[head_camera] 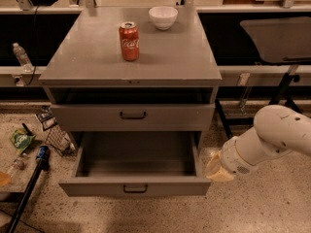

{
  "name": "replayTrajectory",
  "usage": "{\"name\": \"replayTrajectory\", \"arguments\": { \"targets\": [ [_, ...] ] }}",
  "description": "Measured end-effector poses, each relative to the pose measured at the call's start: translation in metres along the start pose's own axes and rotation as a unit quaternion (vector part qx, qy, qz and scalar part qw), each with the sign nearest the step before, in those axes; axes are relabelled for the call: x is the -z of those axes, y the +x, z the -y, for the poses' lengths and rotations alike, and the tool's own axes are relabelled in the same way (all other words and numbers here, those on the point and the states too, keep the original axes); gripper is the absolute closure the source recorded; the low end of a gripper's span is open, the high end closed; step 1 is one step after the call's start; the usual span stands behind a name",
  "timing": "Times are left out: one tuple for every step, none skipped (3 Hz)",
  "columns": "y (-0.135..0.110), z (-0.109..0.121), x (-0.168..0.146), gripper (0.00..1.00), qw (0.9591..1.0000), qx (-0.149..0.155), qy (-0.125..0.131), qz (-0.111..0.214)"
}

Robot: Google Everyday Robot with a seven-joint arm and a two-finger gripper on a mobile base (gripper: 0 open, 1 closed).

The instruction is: Close middle drawer

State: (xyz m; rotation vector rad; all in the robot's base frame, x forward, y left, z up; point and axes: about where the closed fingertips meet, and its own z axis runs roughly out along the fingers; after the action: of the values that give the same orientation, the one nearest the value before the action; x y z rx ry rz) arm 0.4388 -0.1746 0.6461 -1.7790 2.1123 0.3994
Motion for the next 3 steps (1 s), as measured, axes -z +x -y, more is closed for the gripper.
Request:
{"name": "replayTrajectory", "arguments": {
  "targets": [
    [0.0, 0.0, 0.0, 1.0, 1.0, 0.0, 0.0, 0.0],
    [-0.001, 0.001, -0.033, 1.0, 0.9993, 0.008, 0.003, 0.035],
    [-0.003, 0.001, -0.093, 1.0, 0.9949, 0.036, 0.013, 0.093]
  ]
}}
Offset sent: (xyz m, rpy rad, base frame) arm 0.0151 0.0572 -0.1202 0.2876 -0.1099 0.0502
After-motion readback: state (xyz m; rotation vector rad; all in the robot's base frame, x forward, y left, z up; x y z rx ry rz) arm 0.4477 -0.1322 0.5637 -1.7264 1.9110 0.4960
